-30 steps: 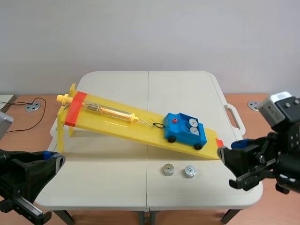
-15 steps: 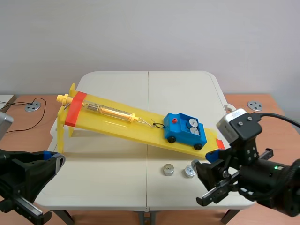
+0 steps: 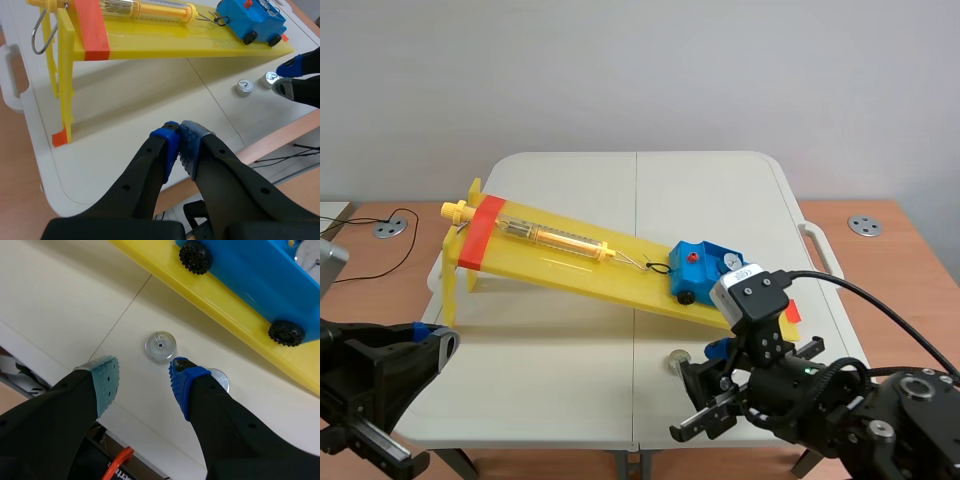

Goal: Place the four metal weights on the blue cart on the ramp.

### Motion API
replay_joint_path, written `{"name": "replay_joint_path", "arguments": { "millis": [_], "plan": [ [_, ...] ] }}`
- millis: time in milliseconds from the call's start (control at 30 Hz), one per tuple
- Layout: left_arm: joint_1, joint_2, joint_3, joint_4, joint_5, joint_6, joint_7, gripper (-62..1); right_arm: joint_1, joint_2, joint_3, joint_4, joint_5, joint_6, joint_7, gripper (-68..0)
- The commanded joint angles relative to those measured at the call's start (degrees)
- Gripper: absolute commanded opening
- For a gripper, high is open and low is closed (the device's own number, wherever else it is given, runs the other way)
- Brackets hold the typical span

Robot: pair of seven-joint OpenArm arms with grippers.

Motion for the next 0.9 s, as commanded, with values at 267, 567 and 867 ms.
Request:
{"name": "replay_joint_path", "arguments": {
  "millis": [267,567,867],
  "plan": [
    [-0.3,0.5,-0.7,3.5,-4.3,-1.2,-6.1,-55.8,7.6,-0.3,-2.9,0.7,-0.1,-6.2,9.6,-42.9],
    [-0.3,0.5,-0.7,3.5,-4.3,-1.2,-6.1,-55.8,11.0,-1.9,-4.3,-4.4,-1.3,-7.3,10.8,-42.9],
    [-0.3,0.5,-0.7,3.5,-4.3,-1.2,-6.1,-55.8,12.4,-3.3,-4.3,-7.4,-2.2,-7.9,11.7,-42.9]
  ]
}}
